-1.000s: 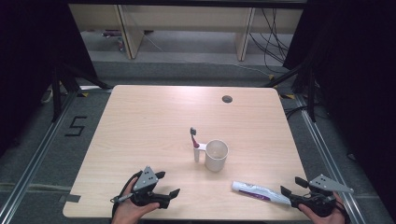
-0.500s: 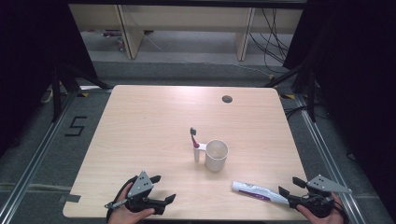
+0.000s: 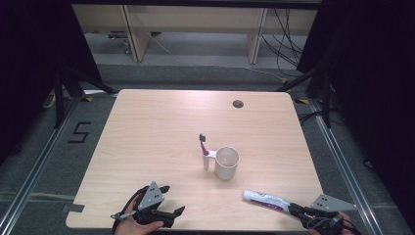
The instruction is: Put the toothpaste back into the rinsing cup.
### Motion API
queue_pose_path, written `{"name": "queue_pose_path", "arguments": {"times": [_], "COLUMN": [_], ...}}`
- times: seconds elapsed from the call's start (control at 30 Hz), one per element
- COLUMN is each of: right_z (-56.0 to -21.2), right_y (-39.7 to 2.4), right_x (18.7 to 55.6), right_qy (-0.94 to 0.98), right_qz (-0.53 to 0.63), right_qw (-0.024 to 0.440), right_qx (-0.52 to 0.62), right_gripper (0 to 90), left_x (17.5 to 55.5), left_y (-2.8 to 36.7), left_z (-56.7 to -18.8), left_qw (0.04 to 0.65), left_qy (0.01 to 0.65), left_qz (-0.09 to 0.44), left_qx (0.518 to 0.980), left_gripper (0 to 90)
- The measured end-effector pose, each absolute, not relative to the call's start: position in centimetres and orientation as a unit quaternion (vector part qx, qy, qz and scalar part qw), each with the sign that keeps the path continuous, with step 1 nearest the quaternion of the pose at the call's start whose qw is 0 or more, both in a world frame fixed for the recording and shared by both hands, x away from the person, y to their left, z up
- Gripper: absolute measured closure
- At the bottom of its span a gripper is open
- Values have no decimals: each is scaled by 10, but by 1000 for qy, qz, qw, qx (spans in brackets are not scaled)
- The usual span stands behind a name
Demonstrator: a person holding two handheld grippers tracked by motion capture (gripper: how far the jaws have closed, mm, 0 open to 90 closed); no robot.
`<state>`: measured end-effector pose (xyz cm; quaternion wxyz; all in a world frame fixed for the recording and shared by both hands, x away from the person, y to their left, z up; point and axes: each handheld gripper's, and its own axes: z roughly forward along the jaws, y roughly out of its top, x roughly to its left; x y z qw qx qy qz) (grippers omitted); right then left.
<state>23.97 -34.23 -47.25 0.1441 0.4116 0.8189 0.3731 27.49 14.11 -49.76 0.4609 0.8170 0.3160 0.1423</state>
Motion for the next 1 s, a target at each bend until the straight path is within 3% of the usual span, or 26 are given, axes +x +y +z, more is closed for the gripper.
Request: {"name": "queue_pose_path", "arguments": {"times": [0.43,1.0], "right_z": [-485,-486], "right_y": [-333,-336], "right_x": [241,264], "right_qy": [851,859], "right_qz": [314,270], "right_qw": [131,167], "right_qx": [401,403], "right_gripper": [883,885], "left_x": [274,274], "left_y": [142,142], "left_z": [-498,-499], "left_qw": [455,446], "left_qy": [311,311], "left_qz": [144,142], "left_qx": [821,827], "left_gripper": [169,174]}}
